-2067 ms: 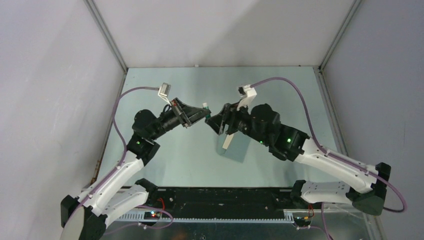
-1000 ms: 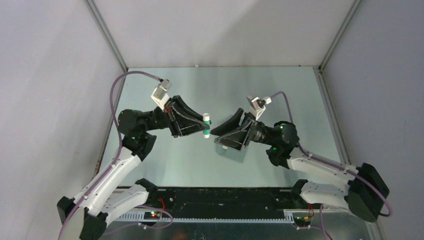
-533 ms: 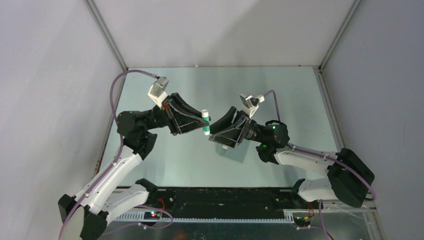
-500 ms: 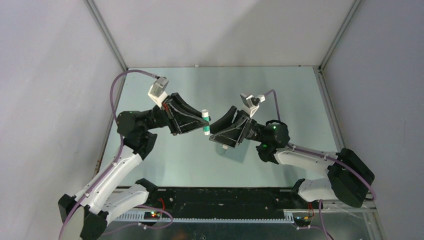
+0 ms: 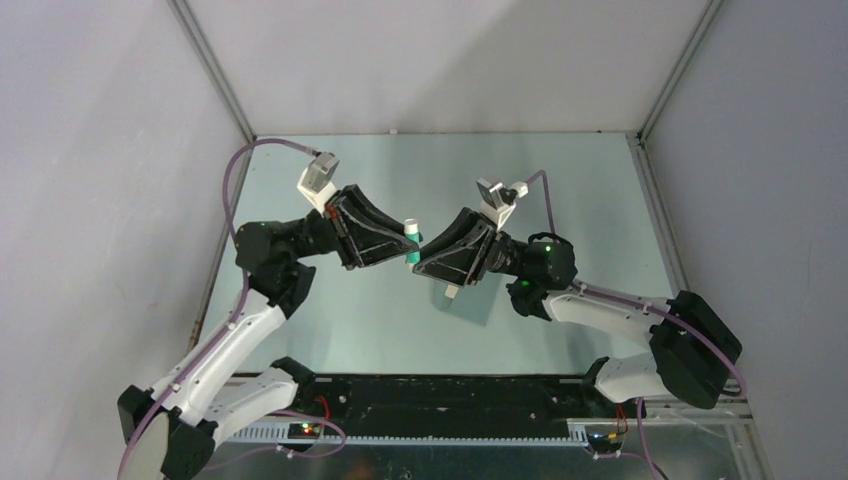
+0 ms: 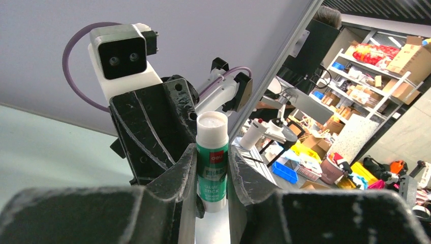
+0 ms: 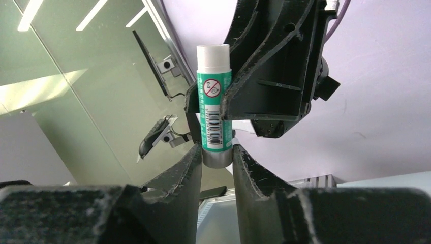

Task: Place the letter into the envelope and seal it
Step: Unscrew the solid glue.

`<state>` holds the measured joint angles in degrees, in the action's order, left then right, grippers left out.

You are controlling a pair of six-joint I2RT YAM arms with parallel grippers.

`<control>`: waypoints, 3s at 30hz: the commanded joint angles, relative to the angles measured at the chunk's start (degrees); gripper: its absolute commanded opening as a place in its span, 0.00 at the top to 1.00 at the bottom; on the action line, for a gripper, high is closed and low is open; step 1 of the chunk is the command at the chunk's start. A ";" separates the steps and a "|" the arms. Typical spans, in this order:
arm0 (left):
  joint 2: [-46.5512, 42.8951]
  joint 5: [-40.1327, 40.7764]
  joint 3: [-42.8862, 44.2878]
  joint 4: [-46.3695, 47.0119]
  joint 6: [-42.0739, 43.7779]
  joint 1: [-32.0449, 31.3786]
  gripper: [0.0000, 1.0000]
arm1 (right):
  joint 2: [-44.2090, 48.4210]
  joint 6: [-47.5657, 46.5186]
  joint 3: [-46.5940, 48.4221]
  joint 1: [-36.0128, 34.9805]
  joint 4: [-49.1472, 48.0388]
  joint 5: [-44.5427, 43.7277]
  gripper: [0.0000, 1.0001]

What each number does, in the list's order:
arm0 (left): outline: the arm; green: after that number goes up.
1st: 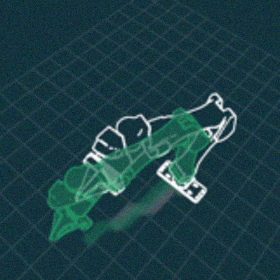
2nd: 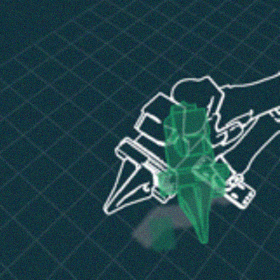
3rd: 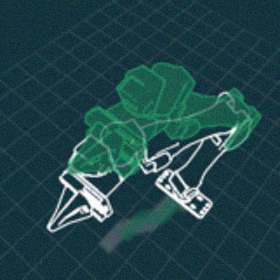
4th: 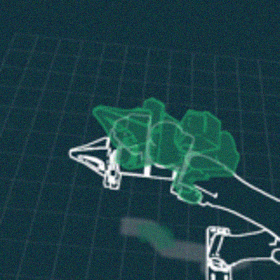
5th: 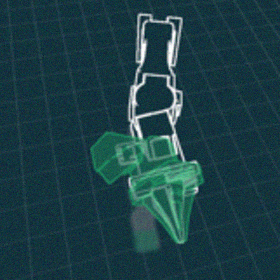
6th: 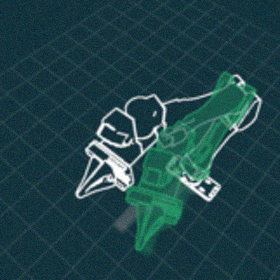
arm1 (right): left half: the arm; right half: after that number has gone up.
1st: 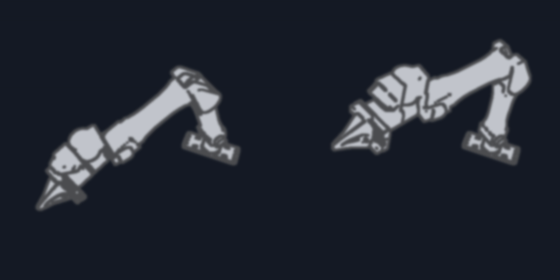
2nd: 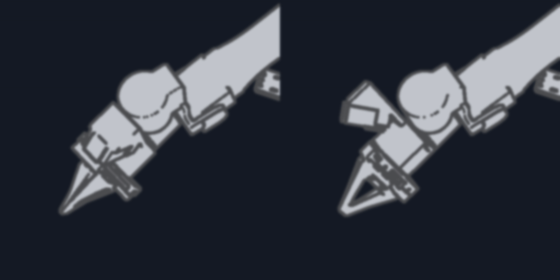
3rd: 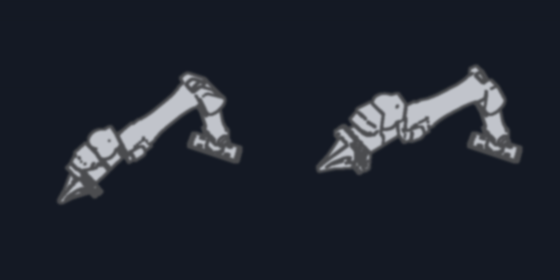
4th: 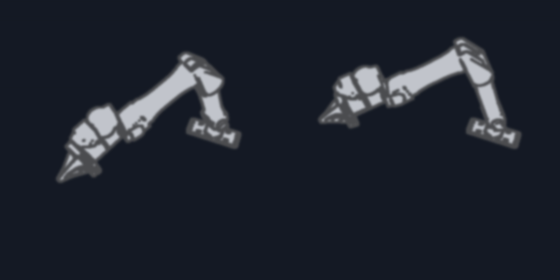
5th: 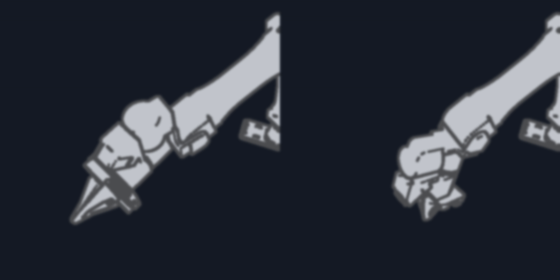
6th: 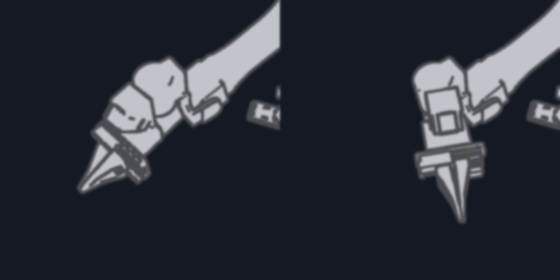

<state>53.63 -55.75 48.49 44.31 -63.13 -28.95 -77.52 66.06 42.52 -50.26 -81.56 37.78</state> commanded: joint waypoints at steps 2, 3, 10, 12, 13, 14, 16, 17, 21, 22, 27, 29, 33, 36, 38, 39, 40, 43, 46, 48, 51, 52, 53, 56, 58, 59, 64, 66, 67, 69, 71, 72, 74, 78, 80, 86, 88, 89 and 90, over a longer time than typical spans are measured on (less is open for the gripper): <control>0.04 0.34 0.70 1.65 -0.34 0.20 1.00 | -0.47 1.09 2.60 -0.17 -3.08 1.42 0.72; 0.04 0.34 0.76 1.63 -0.37 0.21 1.00 | -0.63 1.24 2.63 -0.18 -3.04 1.46 0.73; -0.14 0.98 0.77 1.09 -0.26 0.21 1.00 | -1.31 2.51 2.89 -0.09 -2.94 1.60 0.95; -0.25 1.77 0.93 -0.83 0.24 0.21 1.00 | -0.96 2.52 2.91 0.06 -1.40 1.19 1.00; -0.31 2.13 0.96 -1.65 1.12 0.21 1.00 | -0.70 2.11 2.92 0.14 0.72 0.77 1.00; -0.57 3.01 1.05 -3.81 1.58 0.21 1.00 | 0.28 0.55 2.92 0.15 2.51 0.39 1.00; -1.21 4.58 1.04 -7.09 3.64 0.21 1.00 | 2.95 -3.64 2.92 -0.06 9.63 -1.80 1.00; -1.49 5.07 1.01 -8.04 4.78 0.21 1.00 | 4.07 -5.50 2.92 -0.53 15.59 -4.11 1.00; -3.07 8.42 0.78 -13.93 8.41 0.20 1.00 | 12.21 -16.27 2.91 -2.34 31.79 -14.27 1.00; -3.68 9.75 0.84 -15.95 9.66 0.20 1.00 | 13.09 -18.44 2.91 -2.81 33.78 -15.79 1.00; -5.48 15.37 0.70 -20.95 12.26 0.21 1.00 | 17.91 -25.68 5.21 -5.67 47.45 -26.20 1.00; -5.63 16.70 0.40 -21.54 12.41 0.21 1.00 | 18.79 -29.25 6.88 -7.71 51.72 -30.18 1.00; -5.79 18.09 0.10 -22.59 12.75 0.21 1.00 | 18.68 -37.48 11.95 -12.61 60.42 -39.31 1.00; -5.82 18.66 0.18 -23.95 13.54 0.21 1.00 | 16.98 -41.44 17.70 -16.68 68.90 -48.17 1.00; -6.29 19.36 0.12 -24.70 13.97 0.21 1.00 | 14.44 -44.27 21.17 -19.31 73.79 -54.49 1.00; -6.45 19.97 0.12 -25.39 14.37 0.21 1.00 | 13.77 -45.34 22.33 -20.88 75.26 -56.51 1.00; -6.68 20.28 0.18 -25.76 14.58 0.21 1.00 | 12.36 -45.68 24.38 -21.43 77.92 -60.17 1.00; -7.03 21.20 0.16 -26.99 15.27 0.21 1.00 | 10.20 -47.83 27.26 -23.74 80.84 -66.81 1.00; -7.19 21.37 0.05 -27.45 15.51 0.26 1.00 | 7.94 -51.16 30.18 -25.83 83.21 -72.53 1.00; -7.34 21.41 -0.04 -27.51 15.50 0.22 1.00 | 6.94 -53.49 31.42 -27.27 83.34 -76.16 1.00; -7.52 21.62 -0.14 -27.72 15.57 0.21 1.00 | 5.96 -56.19 32.93 -29.19 82.42 -80.84 1.00; -7.51 21.68 -0.15 -27.71 15.58 0.21 1.00 | 5.44 -57.62 33.30 -29.83 82.30 -81.68 1.00; -7.54 21.71 -0.15 -27.71 15.58 0.19 1.00 | 4.98 -58.28 33.85 -30.08 82.14 -83.32 1.00; -7.63 21.86 -0.15 -27.90 15.67 0.21 1.00 | 4.67 -60.64 34.44 -30.90 82.10 -85.87 1.00; -7.71 22.14 -0.15 -27.97 15.67 0.19 1.00 | 5.25 -60.63 34.42 -31.02 82.86 -85.99 0.91; -7.76 22.27 -0.02 -28.01 15.67 0.20 1.00 | 6.14 -60.53 33.84 -31.03 83.20 -85.35 0.83; -7.78 22.56 0.60 -28.04 15.69 0.18 1.00 | 14.50 -53.86 25.49 -26.57 79.25 -65.13 0.37; -7.69 22.51 0.78 -27.52 15.35 0.21 1.00 | 20.73 -46.45 17.49 -20.50 72.94 -49.28 0.36; -7.64 22.41 0.83 -26.89 15.07 0.21 1.00 | 22.05 -40.86 15.30 -15.81 70.48 -44.06 0.36; -7.55 22.11 0.82 -25.82 14.13 0.14 1.00 | 24.47 -32.69 9.76 -9.38 62.52 -30.87 0.36; -7.29 21.75 0.77 -24.66 13.10 0.28 1.00 | 25.01 -26.72 6.38 -5.26 56.20 -22.33 0.37; -7.08 21.54 0.80 -24.29 12.33 0.29 1.00 | 24.71 -25.17 5.17 -4.22 52.72 -18.65 0.37; -6.70 21.29 0.74 -23.27 11.37 0.30 1.00 | 23.35 -20.11 4.36 -2.31 48.08 -14.81 0.37; -6.22 20.95 0.60 -21.11 9.54 0.34 1.00 | 19.13 -11.32 2.30 0.83 36.32 -9.94 0.37; -6.15 20.83 0.66 -20.66 9.06 0.30 1.00 | 16.64 -6.91 1.21 1.78 29.63 -8.32 0.36; -6.15 20.50 0.47 -19.74 8.12 0.30 1.00 | 10.17 0.84 0.93 2.45 17.37 -5.05 0.38; -6.09 20.41 0.42 -19.59 8.06 0.30 1.00 | 8.56 2.45 0.95 2.49 15.00 -4.54 0.41; -6.10 20.41 0.44 -19.60 8.03 0.30 1.00 | 7.72 2.82 0.98 2.47 13.70 -4.36 0.41; -6.09 20.41 0.39 -19.55 8.07 0.30 1.00 | 7.33 3.45 0.94 2.45 13.13 -4.32 0.43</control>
<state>47.72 -34.52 48.49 22.24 -54.24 -28.60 -68.69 63.72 43.35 -47.90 -57.25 30.33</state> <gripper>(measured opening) 0.251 0.593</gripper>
